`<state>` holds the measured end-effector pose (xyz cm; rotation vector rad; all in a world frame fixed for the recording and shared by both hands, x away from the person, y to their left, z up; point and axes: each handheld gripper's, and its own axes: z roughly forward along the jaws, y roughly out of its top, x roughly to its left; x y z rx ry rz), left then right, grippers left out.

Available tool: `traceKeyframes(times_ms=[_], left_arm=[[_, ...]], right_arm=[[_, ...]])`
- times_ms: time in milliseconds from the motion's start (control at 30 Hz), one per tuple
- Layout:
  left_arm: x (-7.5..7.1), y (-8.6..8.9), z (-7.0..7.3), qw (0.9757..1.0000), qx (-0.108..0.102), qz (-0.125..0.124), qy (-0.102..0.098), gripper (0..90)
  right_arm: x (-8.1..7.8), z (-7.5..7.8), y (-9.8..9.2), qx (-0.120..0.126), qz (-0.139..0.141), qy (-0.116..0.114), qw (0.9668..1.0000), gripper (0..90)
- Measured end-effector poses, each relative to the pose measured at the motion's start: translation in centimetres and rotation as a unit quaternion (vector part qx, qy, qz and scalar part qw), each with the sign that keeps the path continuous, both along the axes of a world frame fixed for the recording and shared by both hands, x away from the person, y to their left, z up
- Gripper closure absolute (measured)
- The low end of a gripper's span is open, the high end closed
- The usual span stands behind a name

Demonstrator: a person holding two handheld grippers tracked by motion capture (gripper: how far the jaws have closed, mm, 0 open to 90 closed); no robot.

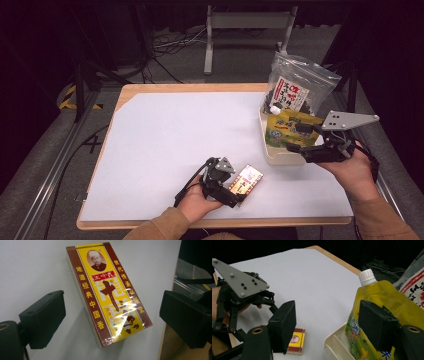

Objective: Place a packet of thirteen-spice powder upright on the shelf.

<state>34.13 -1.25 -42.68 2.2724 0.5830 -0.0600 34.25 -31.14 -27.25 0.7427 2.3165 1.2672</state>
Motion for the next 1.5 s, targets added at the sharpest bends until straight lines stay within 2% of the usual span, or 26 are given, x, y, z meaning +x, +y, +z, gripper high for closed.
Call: traceKeyframes(times_ms=[233, 300, 467, 700, 1067, 1167, 1267, 1500], left_arm=[[-0.1, -0.9, -0.5, 0.9997, 0.02, 0.01, -0.002, 8.2], [-0.2, -1.0, -0.6, 0.9996, 0.024, 0.016, 0.004, 8.2], [-0.2, -1.4, -0.8, 0.9994, 0.031, 0.016, 0.005, 8.4], [-0.4, -2.0, -1.4, 0.9983, 0.056, 0.013, -0.002, 11.3], [-0.9, -2.4, -1.3, 0.9973, 0.071, 0.009, -0.016, 18.0], [-0.9, -2.2, -1.2, 0.9974, 0.069, 0.01, -0.014, 20.6], [-0.7, -1.8, -1.1, 0.9977, 0.066, 0.013, -0.007, 27.6], [-0.7, -1.6, -1.0, 0.9976, 0.067, 0.012, -0.012, 29.8]], right_arm=[[0.0, -0.2, 0.0, 0.001, 0.0, 0.003, 1.0, 30.3], [0.0, -0.3, 0.0, 0.002, 0.0, 0.005, 1.0, 30.2], [0.1, -0.5, -0.1, 0.004, -0.001, 0.008, 1.0, 29.9], [0.1, -0.9, 0.0, 0.003, 0.001, 0.012, 0.9999, 29.6], [0.1, -1.2, 0.2, -0.001, 0.003, 0.016, 0.9999, 29.4], [0.1, -1.3, 0.3, -0.002, 0.004, 0.017, 0.9998, 29.4], [0.1, -1.4, 0.3, -0.002, 0.005, 0.017, 0.9998, 29.4], [0.1, -1.6, 0.2, -0.002, 0.003, 0.021, 0.9998, 29.6]])
